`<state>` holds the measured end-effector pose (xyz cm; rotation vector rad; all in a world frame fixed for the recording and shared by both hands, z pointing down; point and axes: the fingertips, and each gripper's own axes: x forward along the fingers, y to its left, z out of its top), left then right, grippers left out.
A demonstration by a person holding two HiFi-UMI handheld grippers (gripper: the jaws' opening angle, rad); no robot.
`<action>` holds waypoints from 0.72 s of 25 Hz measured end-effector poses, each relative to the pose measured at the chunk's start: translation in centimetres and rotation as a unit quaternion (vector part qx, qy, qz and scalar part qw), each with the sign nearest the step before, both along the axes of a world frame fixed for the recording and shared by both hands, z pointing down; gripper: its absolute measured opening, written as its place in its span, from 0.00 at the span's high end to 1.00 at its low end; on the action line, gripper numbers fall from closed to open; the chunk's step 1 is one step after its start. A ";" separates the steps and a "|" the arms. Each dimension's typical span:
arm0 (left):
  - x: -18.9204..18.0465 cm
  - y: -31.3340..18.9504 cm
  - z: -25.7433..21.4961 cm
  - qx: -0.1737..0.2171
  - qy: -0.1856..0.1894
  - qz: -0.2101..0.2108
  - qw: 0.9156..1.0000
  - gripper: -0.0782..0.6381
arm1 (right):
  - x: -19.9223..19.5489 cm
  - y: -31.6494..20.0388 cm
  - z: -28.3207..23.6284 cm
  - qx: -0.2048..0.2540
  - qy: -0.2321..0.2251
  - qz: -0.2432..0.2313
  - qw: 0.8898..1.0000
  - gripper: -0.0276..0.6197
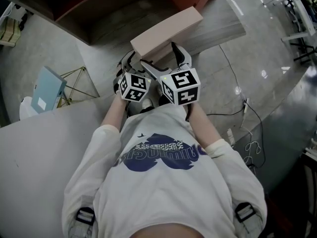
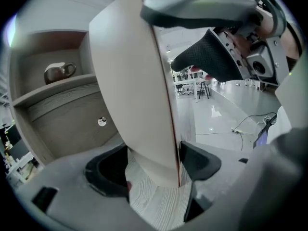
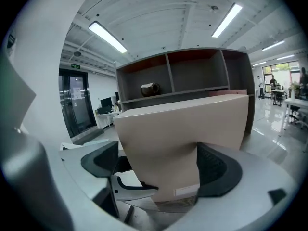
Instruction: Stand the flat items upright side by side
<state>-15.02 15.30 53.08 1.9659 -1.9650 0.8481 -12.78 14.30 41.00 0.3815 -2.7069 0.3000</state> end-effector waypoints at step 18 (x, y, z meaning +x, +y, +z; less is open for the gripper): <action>-1.1 1.6 -4.6 -0.015 0.042 0.154 0.987 0.43 | 2.3 -2.2 1.0 0.019 0.036 -0.039 0.998 0.24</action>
